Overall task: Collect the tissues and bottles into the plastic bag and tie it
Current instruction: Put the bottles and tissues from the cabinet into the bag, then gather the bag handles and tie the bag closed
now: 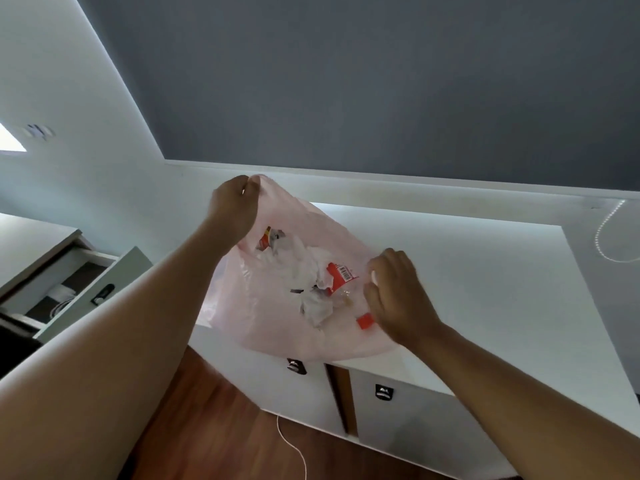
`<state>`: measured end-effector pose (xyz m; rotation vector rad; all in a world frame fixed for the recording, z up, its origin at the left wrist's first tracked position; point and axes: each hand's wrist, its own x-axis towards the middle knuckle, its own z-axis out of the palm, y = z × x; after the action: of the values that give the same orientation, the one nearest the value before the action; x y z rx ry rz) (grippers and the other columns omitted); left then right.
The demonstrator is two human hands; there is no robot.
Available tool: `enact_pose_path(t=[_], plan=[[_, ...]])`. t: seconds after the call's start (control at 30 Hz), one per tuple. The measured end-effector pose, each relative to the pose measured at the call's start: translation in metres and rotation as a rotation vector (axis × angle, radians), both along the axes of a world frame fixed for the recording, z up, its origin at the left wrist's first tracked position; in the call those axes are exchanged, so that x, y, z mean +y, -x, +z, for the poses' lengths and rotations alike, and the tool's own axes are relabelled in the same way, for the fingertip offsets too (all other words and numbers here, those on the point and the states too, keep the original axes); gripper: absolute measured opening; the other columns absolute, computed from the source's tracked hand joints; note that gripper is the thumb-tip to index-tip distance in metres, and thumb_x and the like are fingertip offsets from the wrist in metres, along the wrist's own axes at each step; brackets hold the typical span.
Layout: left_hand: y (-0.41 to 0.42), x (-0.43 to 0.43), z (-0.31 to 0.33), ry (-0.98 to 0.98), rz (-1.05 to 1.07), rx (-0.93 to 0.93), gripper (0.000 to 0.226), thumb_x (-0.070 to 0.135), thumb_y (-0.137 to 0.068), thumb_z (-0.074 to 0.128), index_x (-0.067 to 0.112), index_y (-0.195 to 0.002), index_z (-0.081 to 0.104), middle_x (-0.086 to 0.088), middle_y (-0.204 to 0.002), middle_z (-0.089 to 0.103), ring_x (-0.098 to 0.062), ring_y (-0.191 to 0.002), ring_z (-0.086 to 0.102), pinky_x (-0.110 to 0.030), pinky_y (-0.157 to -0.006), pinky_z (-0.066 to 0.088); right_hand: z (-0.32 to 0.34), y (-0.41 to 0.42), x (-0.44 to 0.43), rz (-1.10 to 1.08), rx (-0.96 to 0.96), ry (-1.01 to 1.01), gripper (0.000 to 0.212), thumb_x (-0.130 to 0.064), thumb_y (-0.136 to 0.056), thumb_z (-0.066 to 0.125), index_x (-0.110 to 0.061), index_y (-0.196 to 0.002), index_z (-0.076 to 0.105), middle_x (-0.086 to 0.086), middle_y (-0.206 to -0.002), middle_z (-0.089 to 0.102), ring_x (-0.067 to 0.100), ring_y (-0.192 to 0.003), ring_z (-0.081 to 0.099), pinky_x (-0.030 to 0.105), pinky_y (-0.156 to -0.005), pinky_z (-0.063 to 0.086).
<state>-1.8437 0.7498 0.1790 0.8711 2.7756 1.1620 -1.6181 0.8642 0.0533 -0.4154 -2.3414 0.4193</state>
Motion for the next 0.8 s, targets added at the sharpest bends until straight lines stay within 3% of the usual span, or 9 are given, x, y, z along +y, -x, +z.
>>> enact_pose_path(t=[0.1, 0.17, 0.27, 0.37, 0.43, 0.53, 0.6, 0.67, 0.8], plan=[[-0.002, -0.014, 0.010, -0.037, -0.019, 0.012, 0.045, 0.036, -0.105, 0.032, 0.009, -0.118, 0.066, -0.011, -0.116, 0.065, -0.025, -0.094, 0.054, -0.031, -0.084, 0.043, 0.027, 0.034, -0.056, 0.119, -0.024, -0.025, 0.017, -0.019, -0.089, 0.043, -0.006, -0.088, 0.054, 0.012, -0.091, 0.054, 0.031, -0.085, 0.049, 0.046, -0.075, 0.046], [-0.003, -0.025, 0.017, -0.054, -0.036, 0.031, 0.045, 0.036, -0.105, 0.033, 0.009, -0.118, 0.066, -0.009, -0.115, 0.064, -0.024, -0.094, 0.054, -0.035, -0.089, 0.046, 0.040, 0.062, -0.077, 0.153, -0.260, -0.039, 0.034, -0.033, -0.096, 0.045, -0.014, -0.123, 0.053, 0.014, -0.127, 0.052, 0.035, -0.117, 0.046, 0.052, -0.100, 0.042], [0.002, -0.043, 0.025, -0.072, -0.043, 0.080, 0.043, 0.037, -0.104, 0.037, 0.008, -0.108, 0.069, -0.006, -0.102, 0.063, -0.025, -0.091, 0.055, -0.034, -0.086, 0.047, 0.045, 0.086, -0.077, 0.117, -0.517, -0.100, 0.066, -0.059, -0.095, 0.037, -0.037, -0.154, 0.014, 0.006, -0.164, 0.010, 0.032, -0.151, 0.003, 0.052, -0.122, 0.008], [0.011, -0.061, 0.028, -0.081, -0.049, 0.115, 0.042, 0.041, -0.101, 0.043, 0.008, -0.101, 0.069, -0.005, -0.094, 0.064, -0.025, -0.087, 0.056, -0.031, -0.077, 0.041, 0.041, 0.073, -0.066, -0.064, -0.177, -0.219, 0.064, -0.047, -0.090, 0.059, -0.033, -0.147, 0.033, 0.013, -0.151, 0.039, 0.038, -0.139, 0.036, 0.055, -0.111, 0.032], [0.014, -0.072, 0.027, -0.071, -0.060, 0.124, 0.042, 0.045, -0.099, 0.048, 0.008, -0.098, 0.068, -0.004, -0.089, 0.062, -0.023, -0.082, 0.053, -0.030, -0.074, 0.039, 0.032, 0.058, -0.054, -0.279, -0.038, -0.190, 0.072, -0.040, -0.085, 0.067, -0.028, -0.147, 0.032, 0.017, -0.147, 0.042, 0.041, -0.133, 0.041, 0.054, -0.105, 0.037], [0.019, -0.085, 0.027, -0.109, -0.081, 0.098, 0.038, 0.048, -0.091, 0.062, 0.011, -0.093, 0.068, 0.000, -0.084, 0.061, -0.022, -0.077, 0.054, -0.030, -0.069, 0.040, 0.014, 0.042, -0.030, -0.592, -0.295, 0.161, 0.073, -0.049, -0.088, 0.061, -0.028, -0.150, 0.029, 0.014, -0.156, 0.030, 0.043, -0.141, 0.028, 0.053, -0.108, 0.033], [0.023, -0.095, 0.034, -0.113, -0.154, 0.061, 0.033, 0.043, -0.081, 0.076, 0.015, -0.095, 0.066, 0.001, -0.078, 0.060, -0.020, -0.071, 0.054, -0.030, -0.063, 0.042, 0.005, 0.033, -0.006, -0.614, -0.471, 0.432, 0.044, -0.042, -0.096, 0.051, -0.023, -0.135, 0.052, 0.010, -0.148, 0.042, 0.041, -0.133, 0.036, 0.046, -0.101, 0.039], [0.025, -0.108, 0.047, 0.086, -0.292, 0.082, 0.045, 0.034, -0.071, 0.086, 0.020, -0.106, 0.062, 0.003, -0.071, 0.049, -0.015, -0.063, 0.045, -0.028, -0.057, 0.035, 0.017, 0.023, 0.020, -0.473, -0.412, 0.565, 0.023, -0.023, -0.094, 0.053, -0.015, -0.108, 0.068, 0.014, -0.123, 0.064, 0.038, -0.113, 0.056, 0.037, -0.086, 0.046], [0.054, -0.126, 0.066, 0.742, -0.332, 0.438, 0.052, 0.022, -0.077, 0.082, 0.019, -0.124, 0.061, -0.005, -0.100, 0.061, -0.025, -0.093, 0.057, -0.031, -0.078, 0.042, 0.091, 0.020, 0.057, -0.439, -0.334, 0.399, 0.011, -0.013, -0.086, 0.060, -0.018, -0.077, 0.064, 0.015, -0.096, 0.069, 0.036, -0.092, 0.065, 0.037, -0.078, 0.053]])
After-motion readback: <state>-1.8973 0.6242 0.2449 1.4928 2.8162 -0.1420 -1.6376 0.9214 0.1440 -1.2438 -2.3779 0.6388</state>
